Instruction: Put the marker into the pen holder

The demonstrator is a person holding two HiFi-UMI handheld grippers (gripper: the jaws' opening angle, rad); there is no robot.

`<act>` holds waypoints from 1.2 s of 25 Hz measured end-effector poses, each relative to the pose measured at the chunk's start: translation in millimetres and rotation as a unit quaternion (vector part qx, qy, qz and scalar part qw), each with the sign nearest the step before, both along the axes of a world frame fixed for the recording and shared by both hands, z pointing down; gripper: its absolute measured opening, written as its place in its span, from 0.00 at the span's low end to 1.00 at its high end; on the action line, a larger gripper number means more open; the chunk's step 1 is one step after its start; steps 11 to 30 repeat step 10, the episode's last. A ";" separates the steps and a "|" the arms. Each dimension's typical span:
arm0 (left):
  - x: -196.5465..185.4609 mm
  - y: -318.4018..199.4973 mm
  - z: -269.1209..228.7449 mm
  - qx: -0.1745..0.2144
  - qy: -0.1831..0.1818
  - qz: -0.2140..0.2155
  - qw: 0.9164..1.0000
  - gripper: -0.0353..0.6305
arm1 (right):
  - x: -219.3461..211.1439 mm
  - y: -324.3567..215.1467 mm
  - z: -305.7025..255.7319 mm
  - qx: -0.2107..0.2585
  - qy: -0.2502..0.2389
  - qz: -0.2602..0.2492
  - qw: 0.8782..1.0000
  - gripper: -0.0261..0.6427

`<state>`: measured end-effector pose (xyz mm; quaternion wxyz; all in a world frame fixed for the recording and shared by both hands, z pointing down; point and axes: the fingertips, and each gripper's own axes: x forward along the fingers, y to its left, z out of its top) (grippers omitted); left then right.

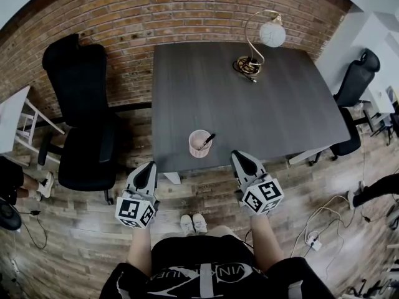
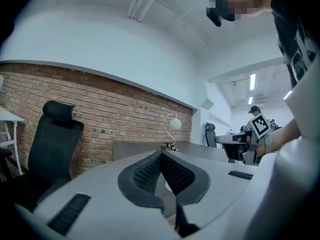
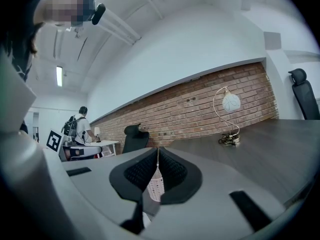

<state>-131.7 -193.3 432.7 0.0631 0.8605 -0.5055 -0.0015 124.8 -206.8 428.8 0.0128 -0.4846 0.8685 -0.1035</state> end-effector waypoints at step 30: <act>0.0 2.6 3.0 -0.004 -0.002 0.000 1.000 0.07 | 1.7 1.7 4.3 -0.008 -0.009 0.003 1.000 0.08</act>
